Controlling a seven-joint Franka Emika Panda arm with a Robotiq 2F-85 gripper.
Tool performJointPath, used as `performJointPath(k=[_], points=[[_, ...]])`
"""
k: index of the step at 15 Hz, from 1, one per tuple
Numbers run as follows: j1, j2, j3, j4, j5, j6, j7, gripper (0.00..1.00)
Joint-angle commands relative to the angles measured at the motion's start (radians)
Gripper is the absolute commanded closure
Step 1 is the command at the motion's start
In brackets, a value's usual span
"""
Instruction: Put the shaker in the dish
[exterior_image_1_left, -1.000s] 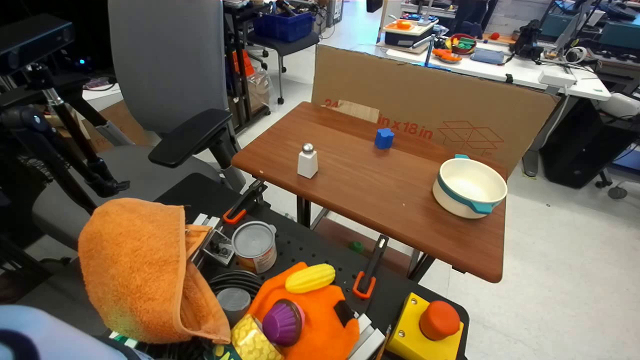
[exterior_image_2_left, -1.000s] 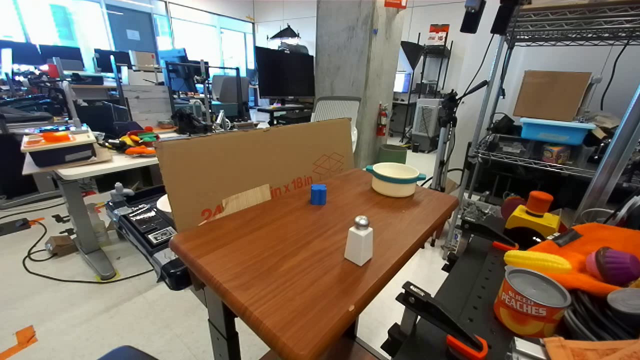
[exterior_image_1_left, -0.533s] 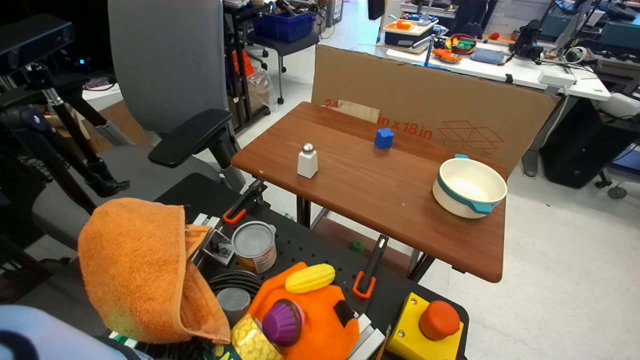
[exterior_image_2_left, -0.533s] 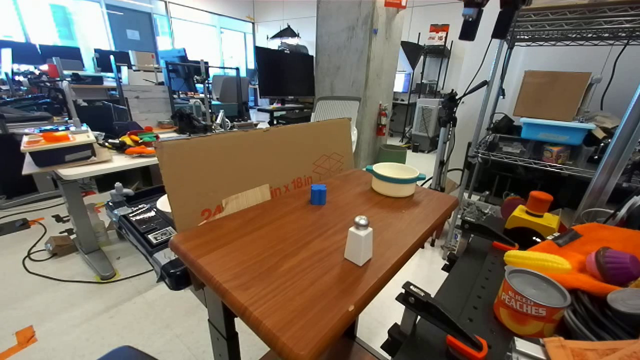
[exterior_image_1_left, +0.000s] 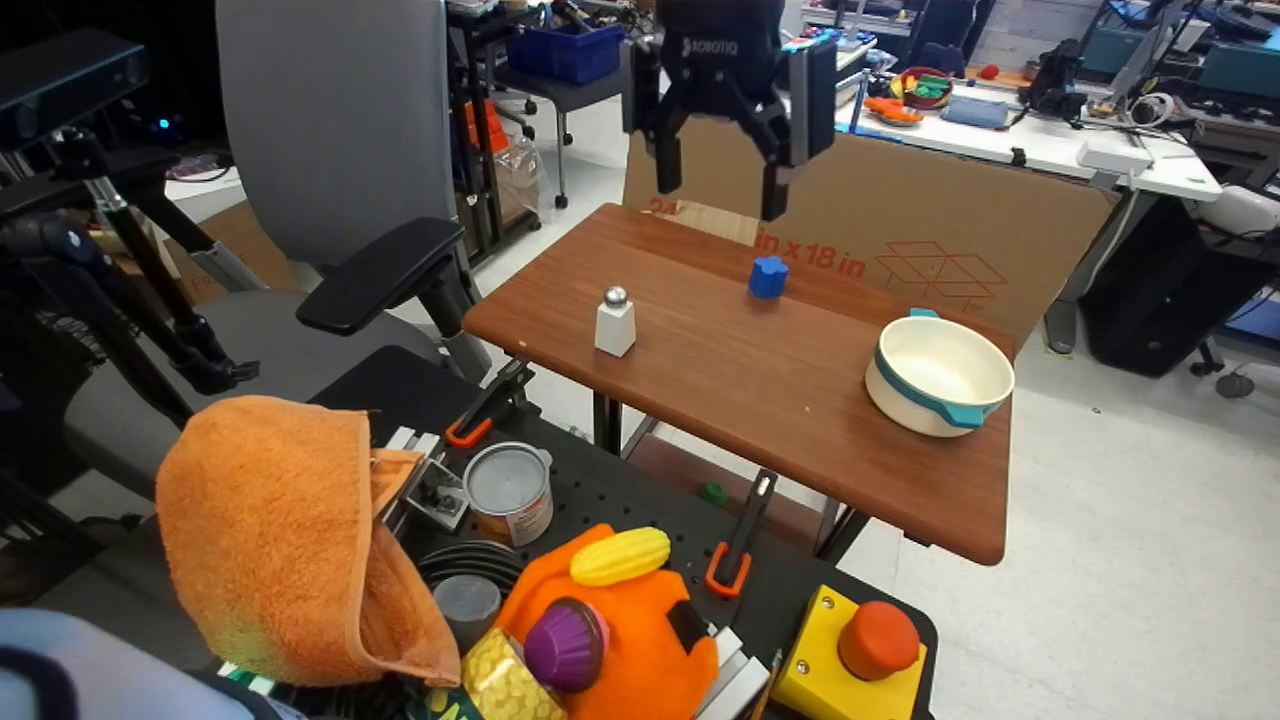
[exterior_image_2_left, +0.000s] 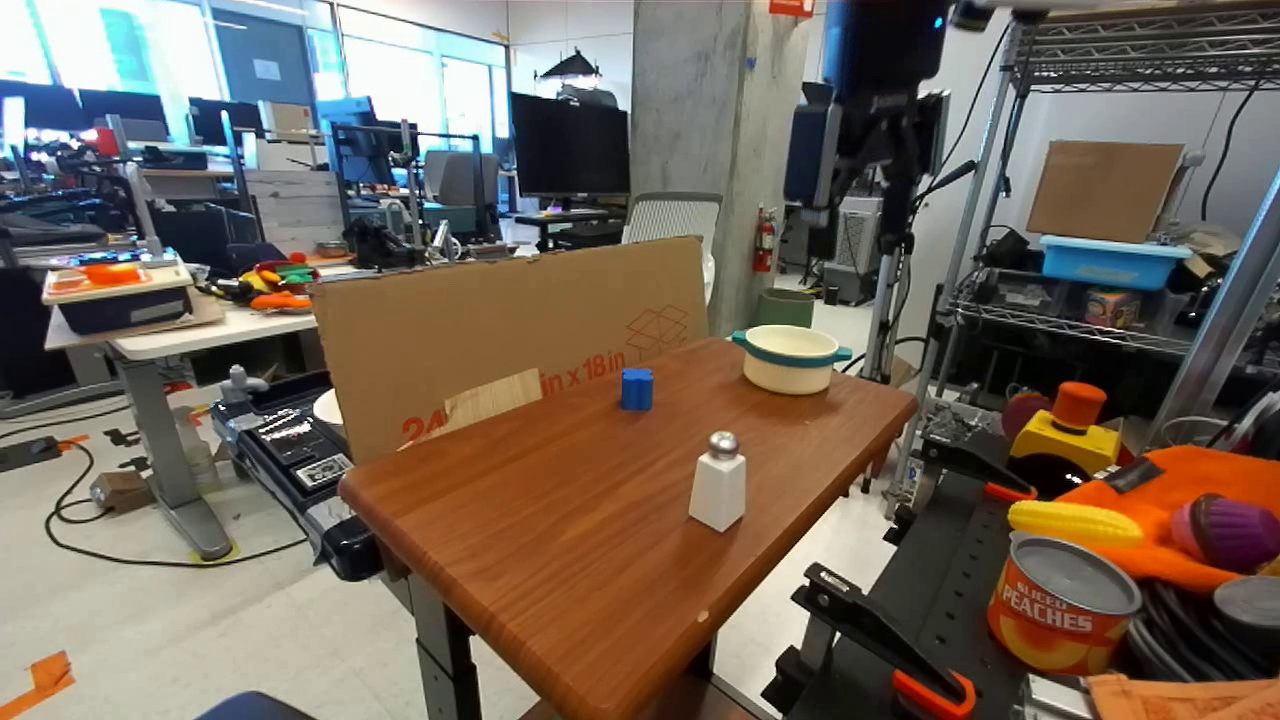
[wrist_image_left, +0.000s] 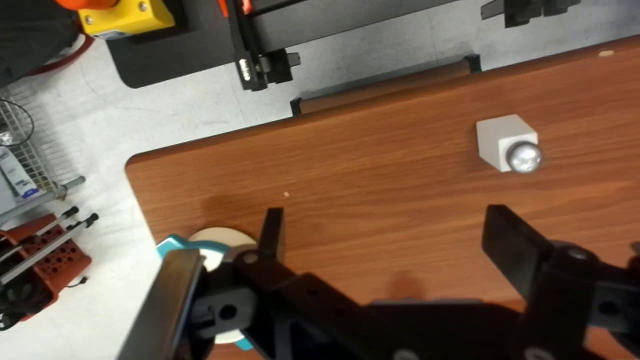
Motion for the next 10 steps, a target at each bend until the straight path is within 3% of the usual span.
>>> performJointPath(k=[1, 10], points=[[0.067, 0.234, 0.005, 0.115, 0.022, 0.033, -0.004, 0.0], [0.22, 0.596, -0.02, 0.371, 0.036, -0.036, -0.041, 0.0]])
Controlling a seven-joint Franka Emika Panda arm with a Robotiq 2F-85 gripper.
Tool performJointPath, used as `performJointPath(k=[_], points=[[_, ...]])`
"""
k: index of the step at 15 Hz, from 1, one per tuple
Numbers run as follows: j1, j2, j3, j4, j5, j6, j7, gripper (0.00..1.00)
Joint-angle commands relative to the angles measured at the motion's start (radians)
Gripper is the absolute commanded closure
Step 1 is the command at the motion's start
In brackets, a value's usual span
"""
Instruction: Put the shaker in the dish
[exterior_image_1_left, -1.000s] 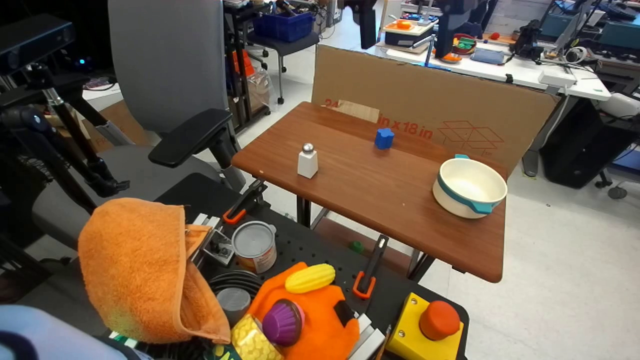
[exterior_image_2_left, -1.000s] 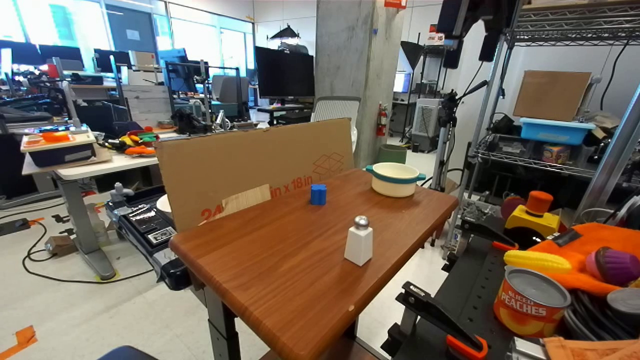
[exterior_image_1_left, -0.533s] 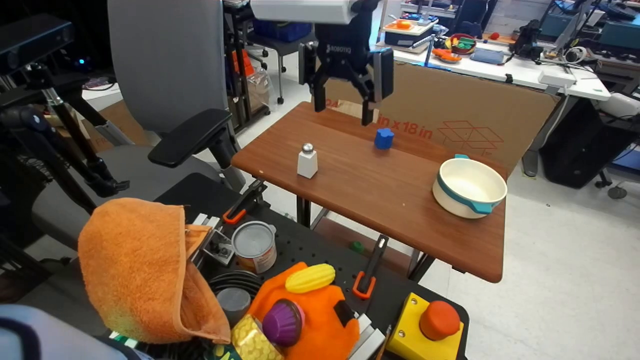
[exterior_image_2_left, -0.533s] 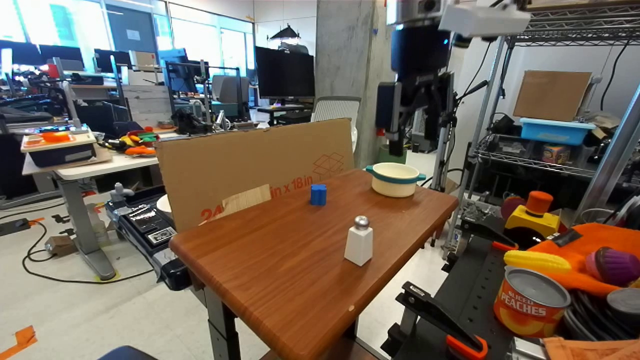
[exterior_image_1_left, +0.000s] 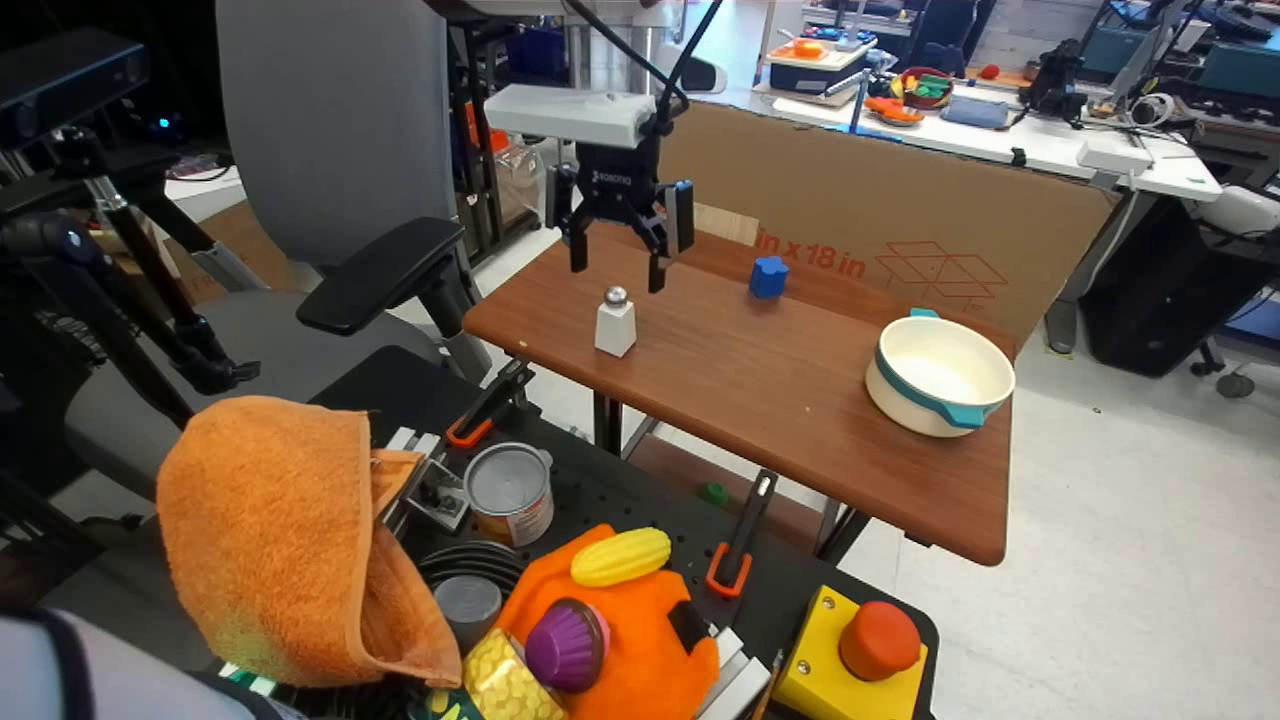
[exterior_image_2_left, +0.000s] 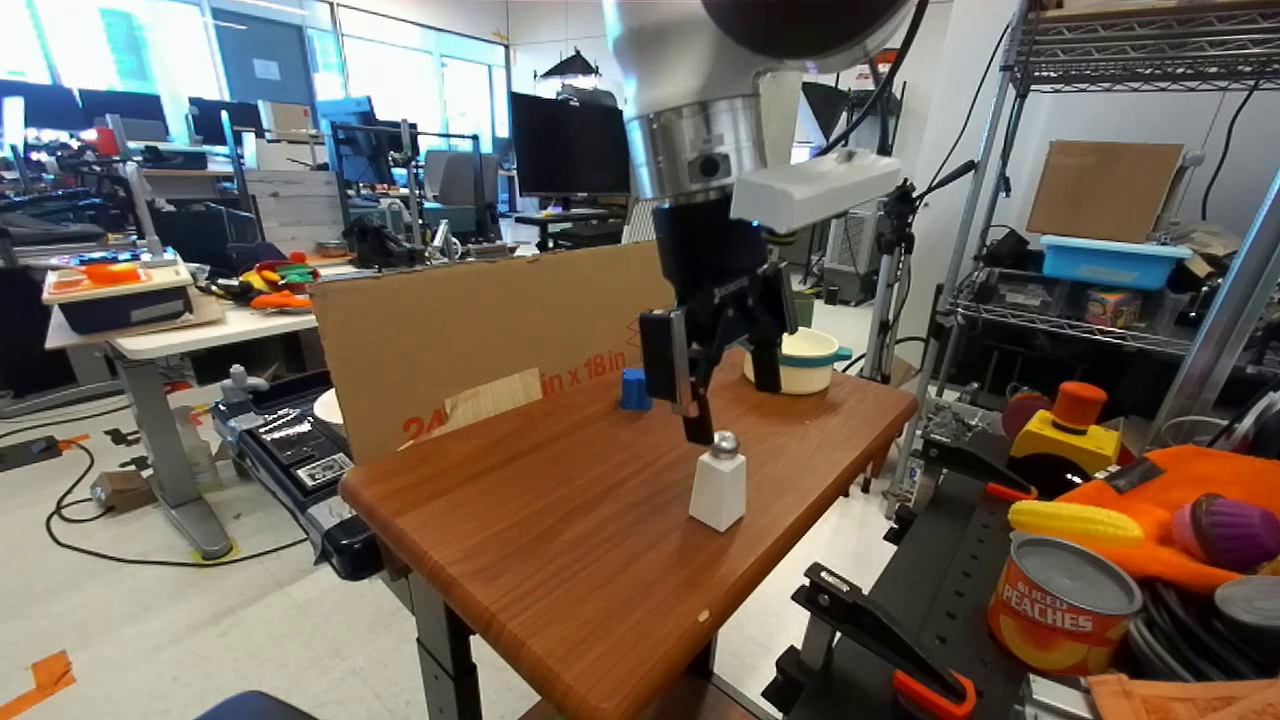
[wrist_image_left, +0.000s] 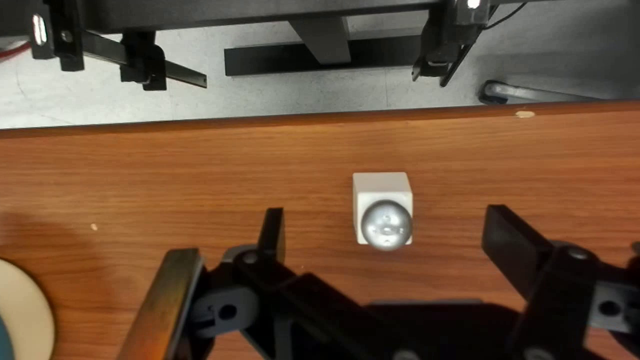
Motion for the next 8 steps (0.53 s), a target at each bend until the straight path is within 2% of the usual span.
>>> performJointPath(k=[1, 4, 5, 6, 8], points=[[0.049, 0.127, -0.025, 0.126, 0.031, -0.072, -0.044, 0.0], [0.073, 0.189, -0.042, 0.184, 0.025, -0.111, -0.041, 0.0], [0.08, 0.209, -0.048, 0.205, 0.02, -0.127, -0.041, 0.25], [0.084, 0.222, -0.053, 0.22, 0.023, -0.139, -0.039, 0.26], [0.089, 0.231, -0.061, 0.238, 0.028, -0.159, -0.04, 0.42]])
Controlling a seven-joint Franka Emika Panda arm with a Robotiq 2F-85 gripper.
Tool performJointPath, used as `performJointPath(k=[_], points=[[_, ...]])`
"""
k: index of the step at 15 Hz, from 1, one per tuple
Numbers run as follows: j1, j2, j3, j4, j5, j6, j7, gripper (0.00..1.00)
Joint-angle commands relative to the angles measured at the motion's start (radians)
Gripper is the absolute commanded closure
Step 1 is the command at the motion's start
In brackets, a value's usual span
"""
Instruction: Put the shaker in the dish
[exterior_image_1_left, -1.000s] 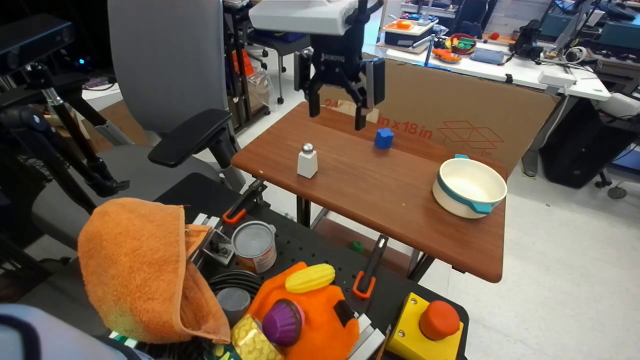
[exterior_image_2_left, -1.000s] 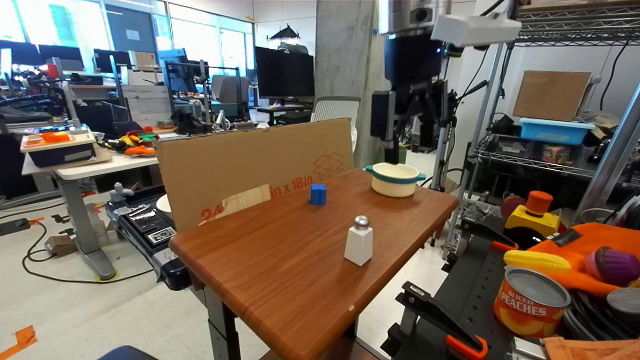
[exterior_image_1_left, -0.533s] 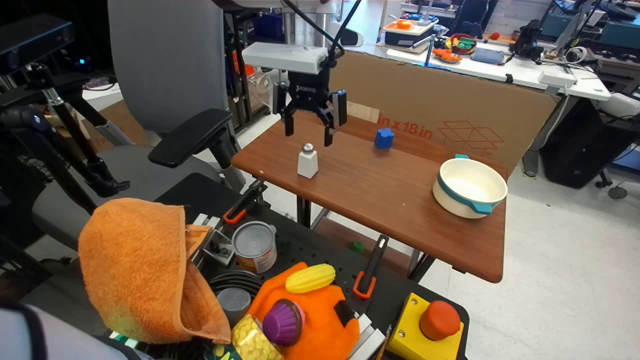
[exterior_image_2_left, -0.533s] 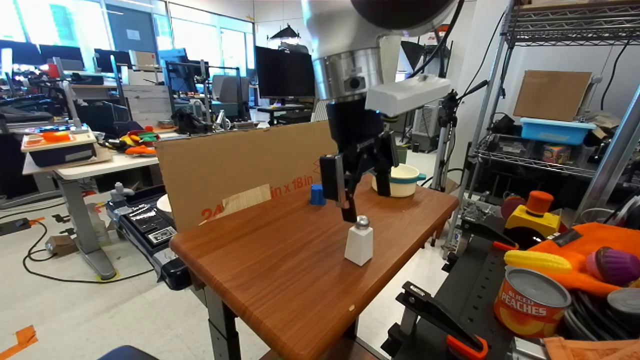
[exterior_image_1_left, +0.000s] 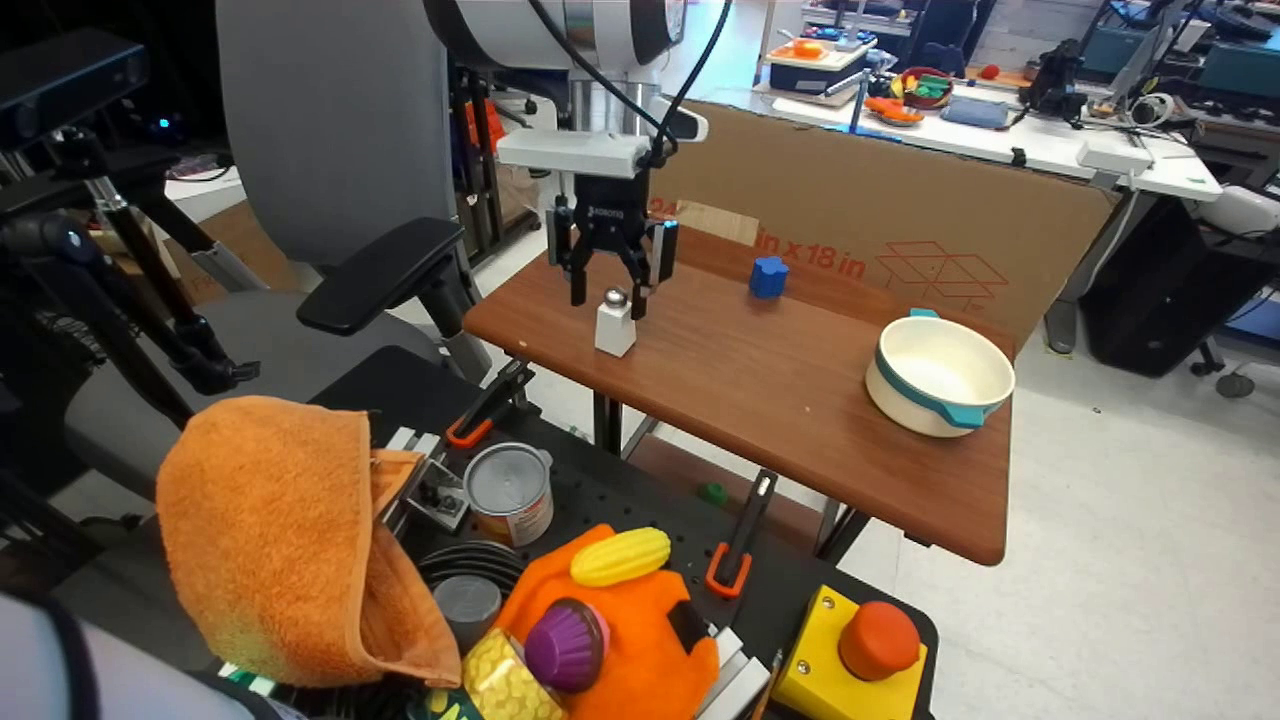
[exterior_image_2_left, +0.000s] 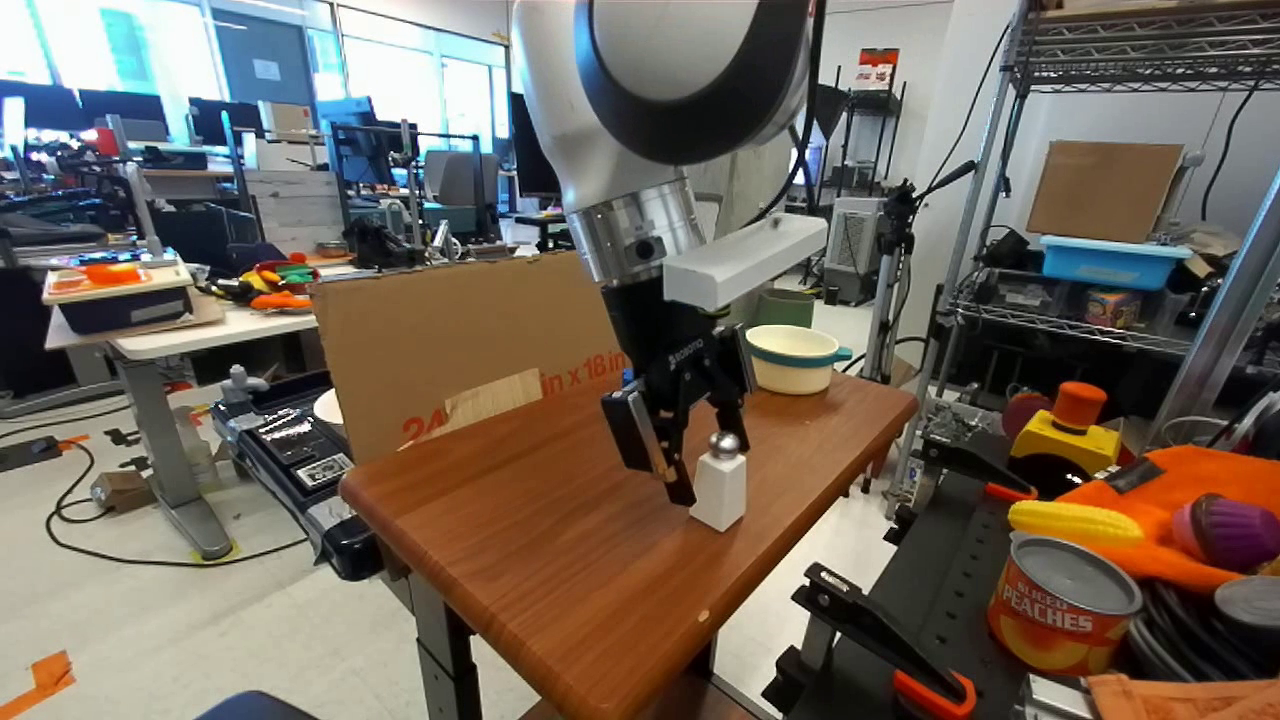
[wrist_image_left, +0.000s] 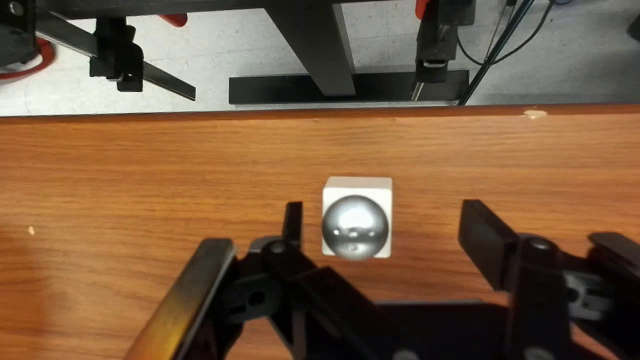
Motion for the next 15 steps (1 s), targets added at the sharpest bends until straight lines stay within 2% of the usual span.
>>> performJointPath(k=[1, 6, 7, 11, 15], points=[[0.025, 0.029, -0.027, 0.062, 0.029, -0.065, -0.029, 0.51], [0.013, 0.013, -0.048, 0.102, 0.061, -0.131, 0.0, 0.88], [-0.006, 0.003, -0.057, 0.12, 0.087, -0.161, -0.01, 0.91], [-0.064, -0.072, -0.114, 0.141, 0.119, -0.188, -0.036, 0.91], [-0.165, -0.166, -0.164, 0.145, 0.159, -0.197, -0.126, 0.91]])
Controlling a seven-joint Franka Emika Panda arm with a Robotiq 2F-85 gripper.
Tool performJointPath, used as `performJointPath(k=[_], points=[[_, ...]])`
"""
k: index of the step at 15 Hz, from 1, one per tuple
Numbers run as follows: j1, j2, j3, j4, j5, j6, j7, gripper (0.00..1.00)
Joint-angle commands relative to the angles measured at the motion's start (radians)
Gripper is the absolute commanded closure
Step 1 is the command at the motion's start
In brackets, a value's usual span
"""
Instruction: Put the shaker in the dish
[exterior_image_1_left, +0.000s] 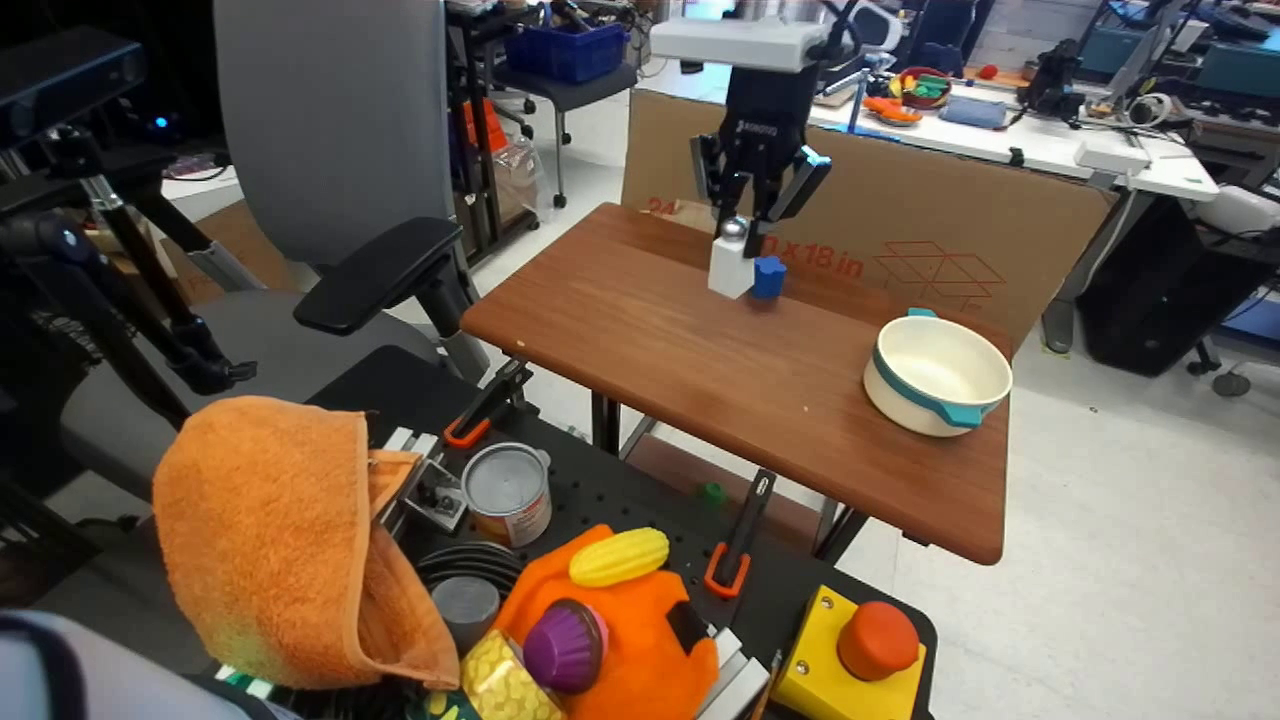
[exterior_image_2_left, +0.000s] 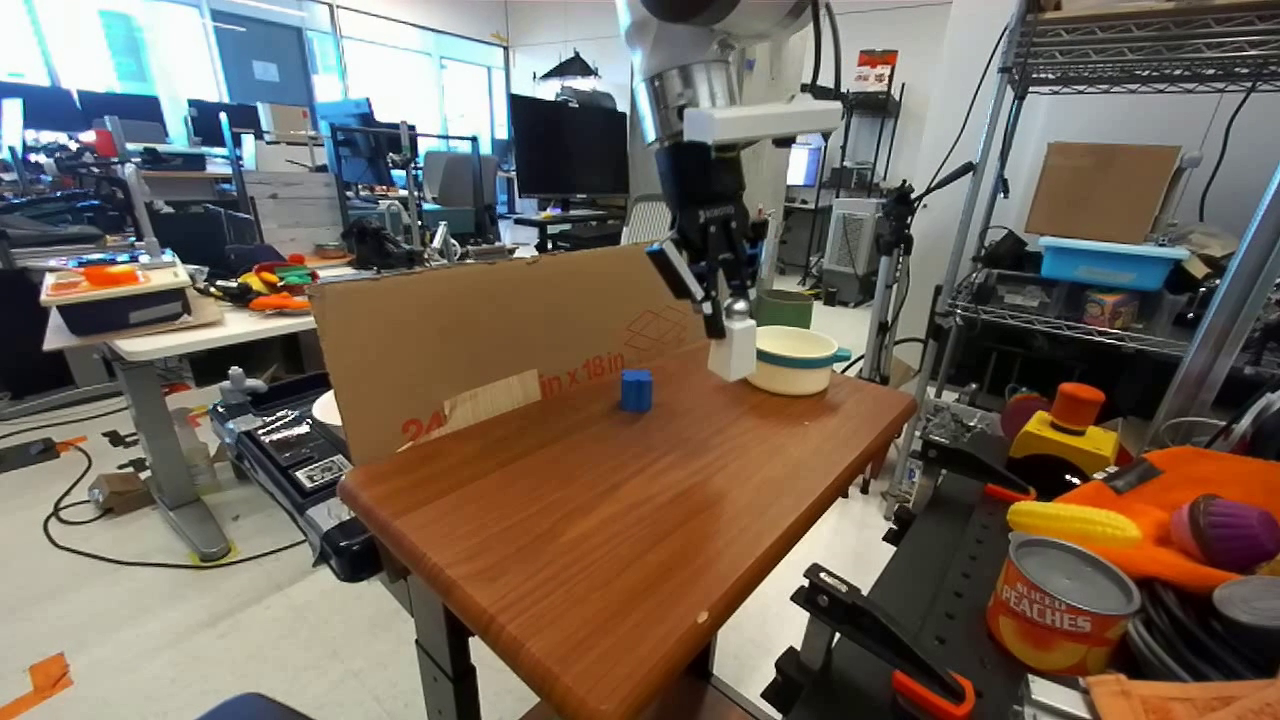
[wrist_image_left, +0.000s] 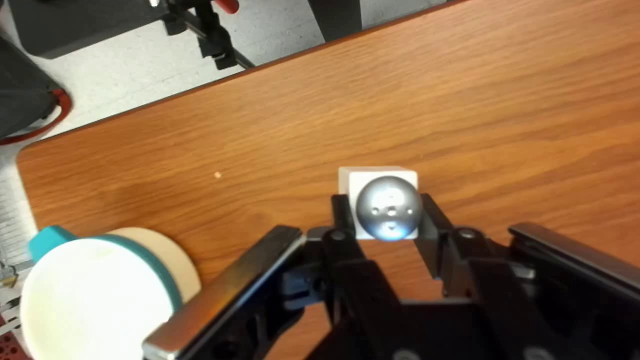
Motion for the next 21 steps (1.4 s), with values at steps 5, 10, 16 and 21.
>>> performJointPath(k=[5, 10, 16, 21], points=[[-0.136, -0.066, -0.087, 0.071, 0.027, -0.049, -0.065, 0.91], [-0.185, 0.054, -0.128, 0.214, 0.032, -0.092, -0.064, 0.91], [-0.228, 0.245, -0.144, 0.419, 0.028, -0.217, -0.081, 0.91], [-0.24, 0.413, -0.143, 0.589, 0.032, -0.284, -0.07, 0.91]])
